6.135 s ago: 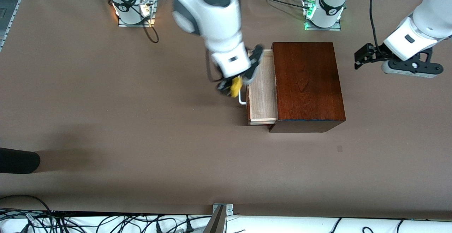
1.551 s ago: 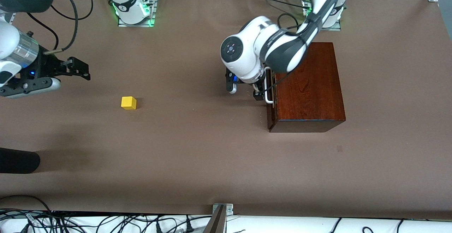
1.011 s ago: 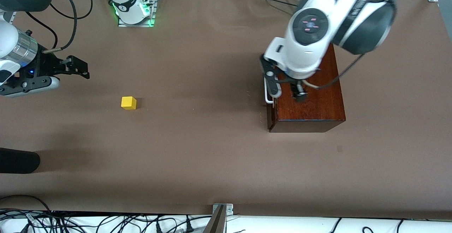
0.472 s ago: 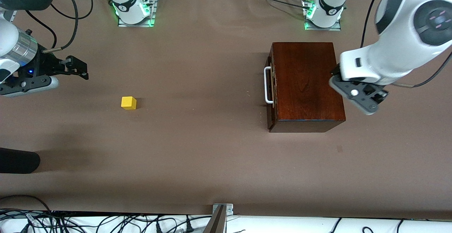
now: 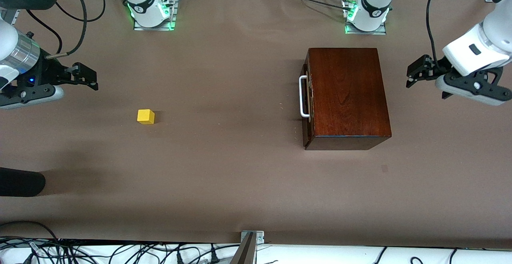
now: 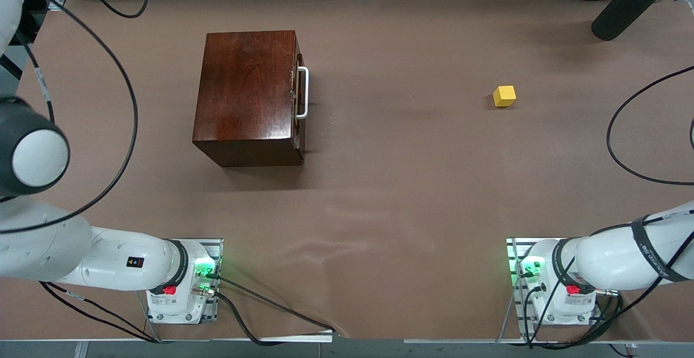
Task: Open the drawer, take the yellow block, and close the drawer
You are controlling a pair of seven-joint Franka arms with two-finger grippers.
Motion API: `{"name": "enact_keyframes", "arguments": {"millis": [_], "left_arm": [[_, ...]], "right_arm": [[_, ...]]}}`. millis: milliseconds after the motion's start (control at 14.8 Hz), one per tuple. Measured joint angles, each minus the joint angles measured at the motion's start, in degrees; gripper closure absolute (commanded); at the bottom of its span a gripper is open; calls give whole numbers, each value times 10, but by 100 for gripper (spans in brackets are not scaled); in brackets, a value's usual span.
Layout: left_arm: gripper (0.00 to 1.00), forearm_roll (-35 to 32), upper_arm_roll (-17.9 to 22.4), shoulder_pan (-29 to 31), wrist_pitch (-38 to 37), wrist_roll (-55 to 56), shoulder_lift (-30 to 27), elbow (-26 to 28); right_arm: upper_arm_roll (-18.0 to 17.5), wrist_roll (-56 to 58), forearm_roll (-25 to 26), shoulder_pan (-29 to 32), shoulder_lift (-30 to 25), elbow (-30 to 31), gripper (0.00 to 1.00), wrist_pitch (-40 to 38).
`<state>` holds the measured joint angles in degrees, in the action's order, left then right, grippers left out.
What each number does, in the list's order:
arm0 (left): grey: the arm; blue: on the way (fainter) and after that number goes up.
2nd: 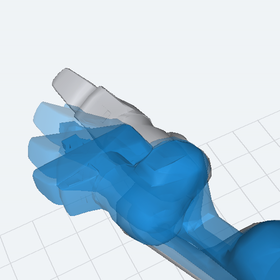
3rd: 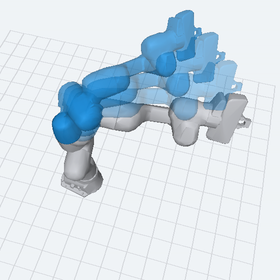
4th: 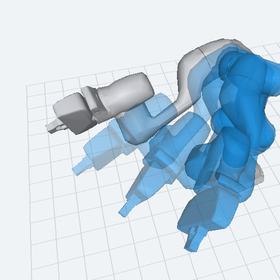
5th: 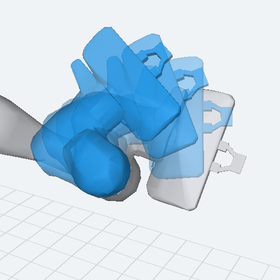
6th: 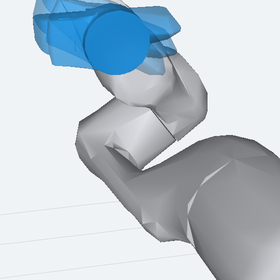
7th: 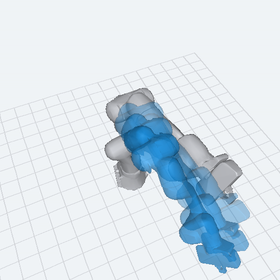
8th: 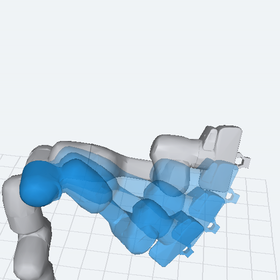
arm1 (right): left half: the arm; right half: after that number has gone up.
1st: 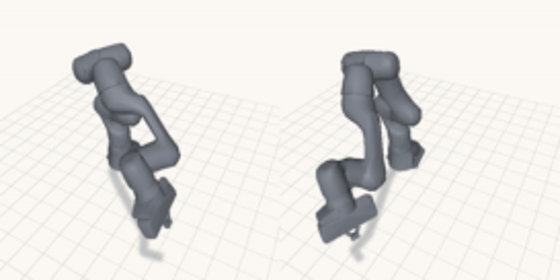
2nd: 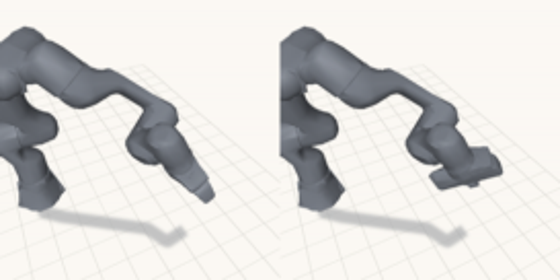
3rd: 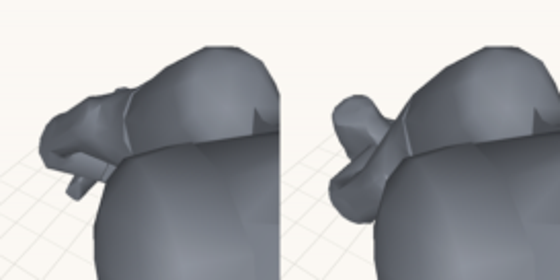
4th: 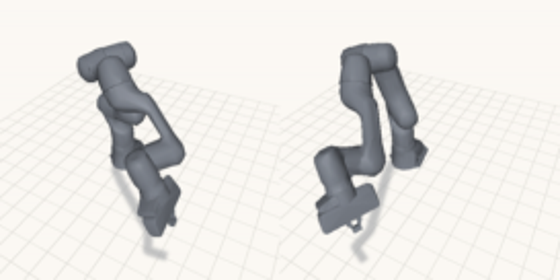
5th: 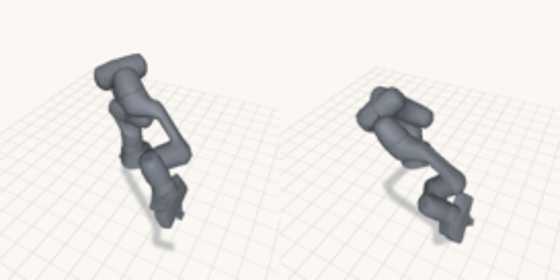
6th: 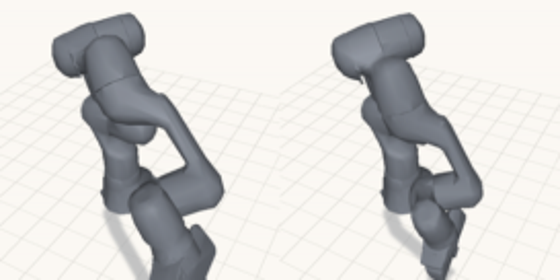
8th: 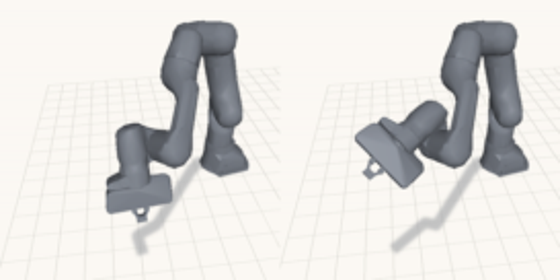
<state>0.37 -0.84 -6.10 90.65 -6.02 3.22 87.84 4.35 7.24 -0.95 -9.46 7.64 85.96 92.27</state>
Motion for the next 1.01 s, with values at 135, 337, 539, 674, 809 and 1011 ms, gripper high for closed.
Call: {"name": "enact_keyframes", "arguments": {"millis": [135,337,539,674,809,1011], "left_arm": [[0,0,1,6,6,41,-32,36],[0,0,4,23,9,48,-51,61],[0,0,4,26,11,51,-58,83],[0,0,4,26,13,53,-61,91],[0,0,4,26,14,54,-65,98],[0,0,4,26,14,54,-69,107]], "right_arm": [[3,0,0,0,0,-1,0,1],[4,0,0,0,0,-2,0,2],[5,-1,0,0,0,-2,0,2],[6,-1,0,0,0,-2,0,2],[7,-1,0,0,0,-2,0,2],[7,-1,0,0,0,-2,0,2]]}}
